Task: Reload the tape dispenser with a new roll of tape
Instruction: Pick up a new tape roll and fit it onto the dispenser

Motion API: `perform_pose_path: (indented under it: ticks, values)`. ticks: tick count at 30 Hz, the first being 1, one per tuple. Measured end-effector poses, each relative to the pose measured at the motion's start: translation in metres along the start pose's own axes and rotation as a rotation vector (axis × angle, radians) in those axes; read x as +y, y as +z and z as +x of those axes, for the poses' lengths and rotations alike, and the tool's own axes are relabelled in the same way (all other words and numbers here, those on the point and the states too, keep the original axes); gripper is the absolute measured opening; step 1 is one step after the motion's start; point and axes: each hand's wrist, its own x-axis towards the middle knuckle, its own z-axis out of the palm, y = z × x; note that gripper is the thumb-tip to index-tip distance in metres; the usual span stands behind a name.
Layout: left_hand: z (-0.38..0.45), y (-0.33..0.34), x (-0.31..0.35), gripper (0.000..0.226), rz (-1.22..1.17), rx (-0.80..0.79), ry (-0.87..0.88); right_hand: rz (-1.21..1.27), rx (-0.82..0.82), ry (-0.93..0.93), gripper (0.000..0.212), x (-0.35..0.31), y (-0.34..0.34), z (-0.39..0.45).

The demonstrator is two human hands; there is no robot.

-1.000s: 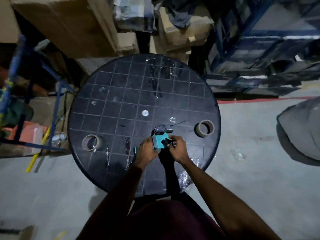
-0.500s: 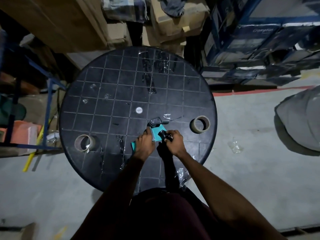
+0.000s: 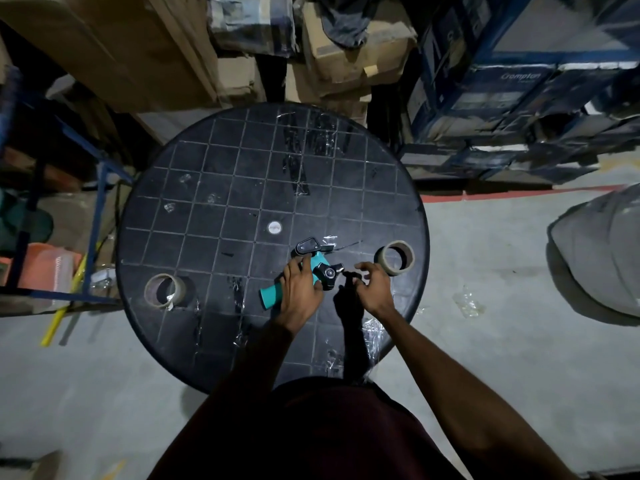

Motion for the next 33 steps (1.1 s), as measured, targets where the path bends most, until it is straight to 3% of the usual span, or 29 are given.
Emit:
perform_pose_path:
  ticks: [6, 11, 15, 17, 24, 33]
  values:
    - [0.002, 0.012, 0.029, 0.056, -0.112, -0.052, 0.06, -0.009, 0.158, 0.05, 0.033, 0.024, -0.023, 0.003]
    - [0.001, 0.022, 0.052, 0.045, -0.112, -0.078, 0.115, -0.098, 0.328, 0.145, 0.055, 0.037, -0.046, 0.019]
    - [-0.007, 0.03, 0.058, 0.05, -0.088, -0.098, 0.104, -0.184, 0.187, 0.297, 0.102, 0.054, -0.055, 0.048]
    - [-0.012, 0.03, 0.058, 0.056, -0.085, -0.107, 0.103, -0.182, 0.119, 0.318, 0.113, 0.06, -0.056, 0.06]
    - [-0.029, 0.039, 0.032, 0.053, -0.15, -0.03, 0.143, -0.136, 0.081, 0.241, 0.092, 0.069, -0.06, 0.07]
    - [-0.025, 0.025, 0.034, 0.052, -0.12, -0.133, 0.046, -0.099, 0.102, 0.259, 0.086, 0.051, -0.054, 0.039]
